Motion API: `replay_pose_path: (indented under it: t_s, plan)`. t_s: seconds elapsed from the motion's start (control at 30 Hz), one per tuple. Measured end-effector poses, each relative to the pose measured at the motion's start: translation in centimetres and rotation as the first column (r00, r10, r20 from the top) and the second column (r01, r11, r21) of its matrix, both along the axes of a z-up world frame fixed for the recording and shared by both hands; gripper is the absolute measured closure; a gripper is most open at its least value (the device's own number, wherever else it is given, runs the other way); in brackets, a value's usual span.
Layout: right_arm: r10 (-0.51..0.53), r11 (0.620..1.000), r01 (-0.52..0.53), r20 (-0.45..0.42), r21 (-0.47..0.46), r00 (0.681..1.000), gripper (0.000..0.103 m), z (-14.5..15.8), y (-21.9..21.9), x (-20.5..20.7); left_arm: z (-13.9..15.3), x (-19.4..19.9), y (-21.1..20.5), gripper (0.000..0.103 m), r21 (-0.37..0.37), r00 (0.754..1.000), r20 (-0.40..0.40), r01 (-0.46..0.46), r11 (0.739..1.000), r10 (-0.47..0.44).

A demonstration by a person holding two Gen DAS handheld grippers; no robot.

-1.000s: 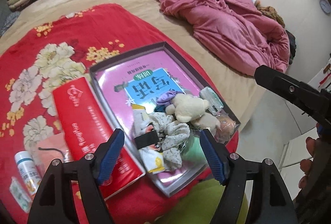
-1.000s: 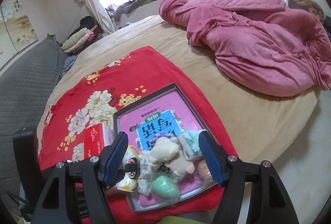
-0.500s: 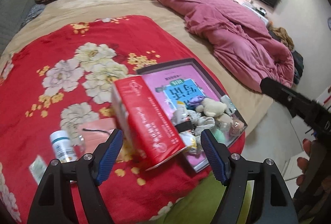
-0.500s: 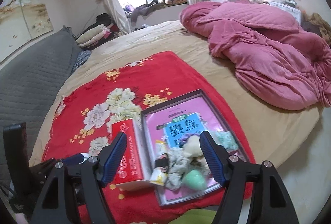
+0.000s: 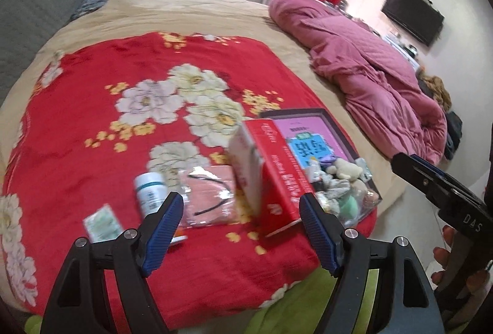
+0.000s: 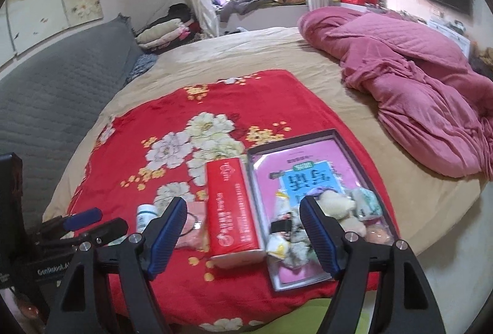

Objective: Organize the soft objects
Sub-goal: 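Withdraw both grippers from the tray toward the small tissue pack and mask bag, then grasp the small 'Flower' tissue pack with the left gripper while the right grasps the pink mask bag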

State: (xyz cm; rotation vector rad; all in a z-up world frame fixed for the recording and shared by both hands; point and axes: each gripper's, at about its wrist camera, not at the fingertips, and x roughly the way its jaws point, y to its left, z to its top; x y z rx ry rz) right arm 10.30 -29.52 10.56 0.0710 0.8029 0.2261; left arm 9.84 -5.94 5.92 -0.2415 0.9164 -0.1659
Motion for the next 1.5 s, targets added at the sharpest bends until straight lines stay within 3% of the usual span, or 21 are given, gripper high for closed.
replay_pose_path:
  t_s: [0.4,0.7,0.97,1.27,1.5]
  plan:
    - [0.117,0.993,-0.117,-0.026,-0.024,0.993,0.028,-1.0,6.6,-0.5,-1.2,-3.3,8.0,0.024,-0.002,0.989,-0.026,-0.144,0.99,0.144]
    - [0.184,0.981,-0.189,-0.087,-0.054,0.979,0.028,-3.8,10.6,-0.1,-4.9,-4.7,12.1,0.024,0.0,0.968,-0.105,-0.229,0.973,0.228]
    - [0.223,0.965,-0.242,-0.159,-0.106,0.962,0.028,-7.5,12.9,0.5,-8.3,-4.8,13.3,0.024,-0.003,0.954,-0.182,-0.242,0.97,0.237]
    - [0.296,0.892,-0.352,-0.224,-0.284,0.929,0.028,-12.4,14.9,0.4,-11.2,-4.3,14.1,0.024,-0.008,0.937,-0.248,-0.257,0.966,0.247]
    - [0.348,0.836,-0.416,-0.241,-0.357,0.906,0.027,-14.7,16.6,1.1,-13.2,-3.4,14.1,0.024,-0.011,0.926,-0.291,-0.252,0.968,0.238]
